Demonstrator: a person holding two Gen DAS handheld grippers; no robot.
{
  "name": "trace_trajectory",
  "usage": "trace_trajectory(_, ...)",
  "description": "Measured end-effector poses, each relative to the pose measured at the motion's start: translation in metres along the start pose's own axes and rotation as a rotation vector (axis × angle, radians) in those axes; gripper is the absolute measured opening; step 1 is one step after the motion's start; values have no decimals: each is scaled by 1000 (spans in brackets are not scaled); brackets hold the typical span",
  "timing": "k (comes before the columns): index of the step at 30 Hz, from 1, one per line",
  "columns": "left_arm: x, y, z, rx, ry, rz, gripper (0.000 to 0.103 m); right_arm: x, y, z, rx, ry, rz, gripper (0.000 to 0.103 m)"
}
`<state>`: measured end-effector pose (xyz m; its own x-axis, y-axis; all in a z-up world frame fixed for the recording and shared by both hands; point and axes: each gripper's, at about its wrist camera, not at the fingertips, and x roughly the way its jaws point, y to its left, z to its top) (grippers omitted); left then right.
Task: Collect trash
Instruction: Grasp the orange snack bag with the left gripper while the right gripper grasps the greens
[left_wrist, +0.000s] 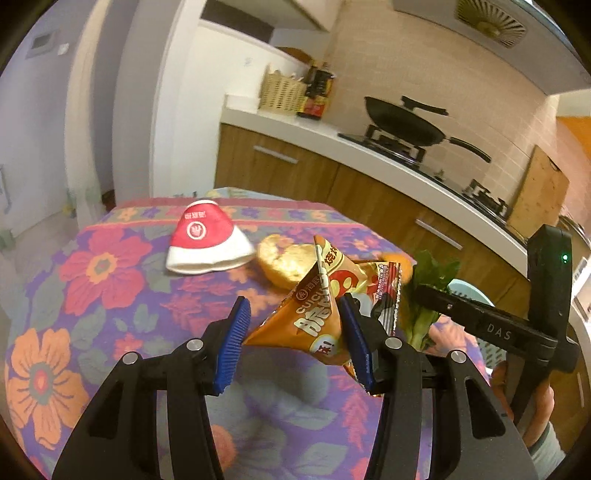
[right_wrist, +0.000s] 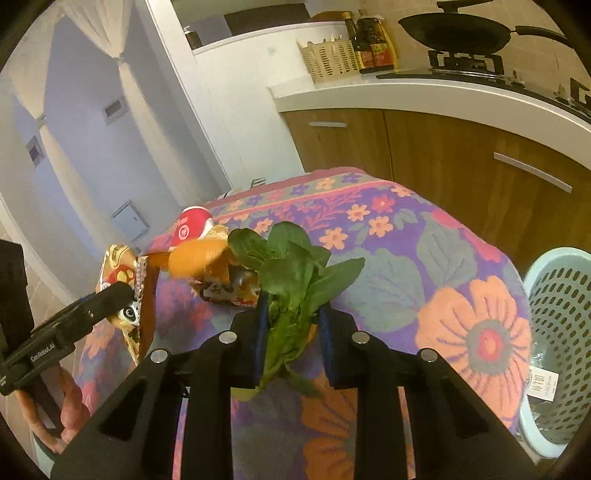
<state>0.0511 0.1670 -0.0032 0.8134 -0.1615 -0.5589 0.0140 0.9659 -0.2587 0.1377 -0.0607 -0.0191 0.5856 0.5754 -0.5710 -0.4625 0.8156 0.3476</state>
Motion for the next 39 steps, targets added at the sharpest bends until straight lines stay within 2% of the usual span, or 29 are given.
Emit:
trace_trajectory(3, -1, -10, -1, 20, 0, -11, 48, -11, -6, -4, -5, -6, -12, 21)
trace_trajectory(10, -5, -25, -3, 45, -4, -13, 48, -13, -25, -16, 1, 40, -51, 26)
trace_trajectory(12, -6, -26, -3, 47, -3, -9, 48, -17, -32, -19, 11, 41, -50, 33)
trace_trajectory(13, -7, -27, -3, 46, -4, -6, 48, -18, -34, -20, 15, 41, -53, 42)
trace_trajectory(21, -10, -33, -3, 53, -5, -19, 49, -33, -44, -22, 31, 9, -59, 42)
trace_trajectory(22, -10, -35, -4, 56, -5, -23, 49, -33, -45, -22, 32, 7, -63, 36)
trace_trajectory(23, -11, -36, -4, 59, -5, -23, 49, -34, -46, -22, 36, -7, -71, 21)
trace_trajectory(25, -11, -39, -5, 67, -2, -21, 49, -38, -46, -21, 41, -13, -47, 7)
trace_trajectory(31, -12, -48, -3, 84, -6, -31, 49, -74, -41, -11, 35, -123, 14, 4)
trace_trajectory(39, -5, -73, 3, 120, -6, -59, 49, -110, -47, -2, 15, -200, -3, 1)
